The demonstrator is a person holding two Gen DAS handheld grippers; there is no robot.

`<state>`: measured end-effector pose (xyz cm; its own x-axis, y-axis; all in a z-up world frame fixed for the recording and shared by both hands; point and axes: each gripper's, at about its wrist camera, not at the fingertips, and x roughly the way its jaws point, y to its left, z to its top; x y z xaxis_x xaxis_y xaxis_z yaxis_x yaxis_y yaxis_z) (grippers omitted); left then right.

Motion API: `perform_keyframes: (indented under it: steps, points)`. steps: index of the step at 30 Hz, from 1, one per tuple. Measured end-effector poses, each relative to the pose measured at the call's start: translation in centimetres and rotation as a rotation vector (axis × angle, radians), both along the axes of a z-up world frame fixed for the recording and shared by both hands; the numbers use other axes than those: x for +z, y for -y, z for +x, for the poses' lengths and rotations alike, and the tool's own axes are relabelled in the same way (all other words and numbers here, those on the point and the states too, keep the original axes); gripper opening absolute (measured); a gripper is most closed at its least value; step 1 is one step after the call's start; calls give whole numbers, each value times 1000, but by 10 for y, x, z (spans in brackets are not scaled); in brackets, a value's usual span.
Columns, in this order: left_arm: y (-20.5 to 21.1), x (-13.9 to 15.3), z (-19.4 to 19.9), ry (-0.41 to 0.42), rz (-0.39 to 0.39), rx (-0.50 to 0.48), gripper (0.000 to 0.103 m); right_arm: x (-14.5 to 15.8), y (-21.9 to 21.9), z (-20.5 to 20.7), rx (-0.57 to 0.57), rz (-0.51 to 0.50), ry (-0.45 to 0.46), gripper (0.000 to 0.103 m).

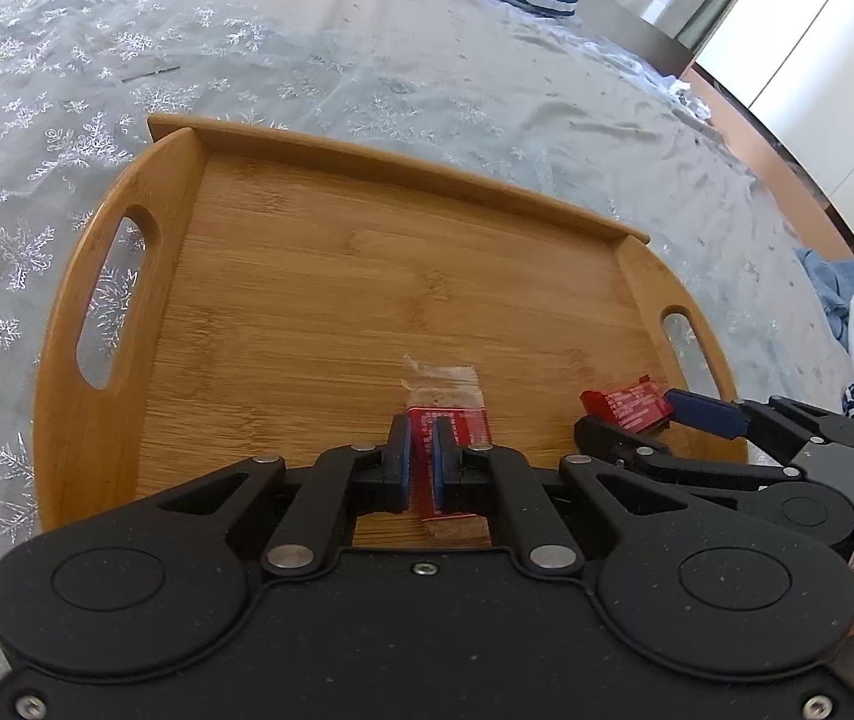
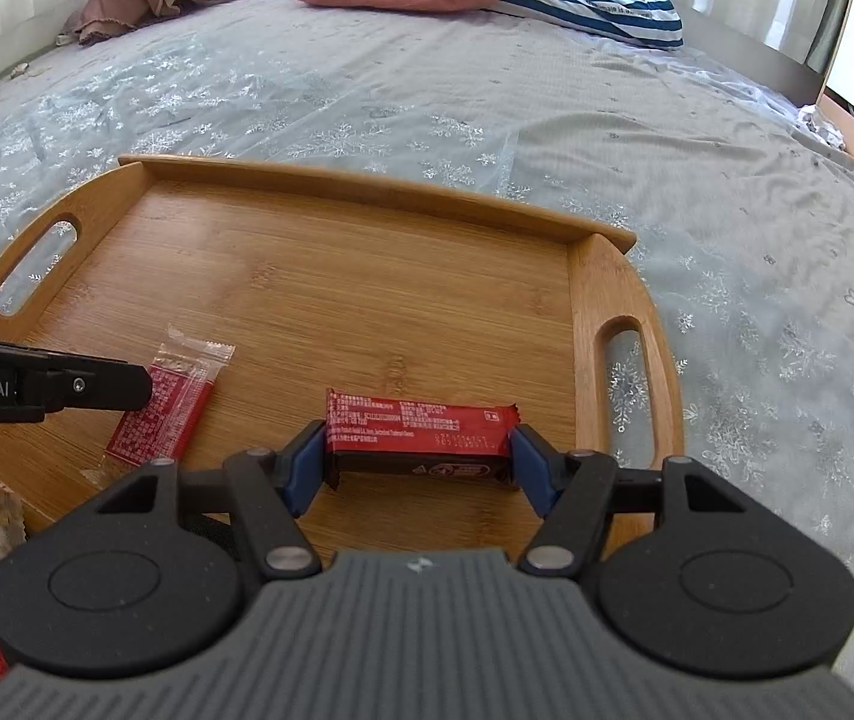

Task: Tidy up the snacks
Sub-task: 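Carry both bars onto the wooden tray and open both tools, then withdraw both tools from the tray back toward the snack pile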

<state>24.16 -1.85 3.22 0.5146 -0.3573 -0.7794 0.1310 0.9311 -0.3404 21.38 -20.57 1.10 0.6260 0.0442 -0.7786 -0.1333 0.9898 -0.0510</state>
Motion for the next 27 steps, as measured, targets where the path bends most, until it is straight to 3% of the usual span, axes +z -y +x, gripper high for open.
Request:
perform_keyframes:
  steps: [6,10,12,14,18,23,25,27]
  points:
    - [4,2,-4,20,44,-9,8,0,1,-1,-5,10,1,69]
    - [4,5,-9,37,77,-8,12,1,3,-2,-8,25,3,79]
    - [2,7,-12,46,91,-3,19,2,4,-3,-10,35,7,80]
    - [0,9,-15,57,101,1,36,4,6,-4,-10,51,14,82]
    - [-4,18,-26,98,133,-3,49,10,10,-7,-15,95,28,90]
    - [-14,32,-45,156,134,-2,76,21,14,-17,-27,124,62,93]
    - [-17,39,-55,187,144,-3,84,27,16,-25,-27,138,87,95]
    - [-19,45,-66,219,161,-7,86,33,18,-35,-25,150,117,97]
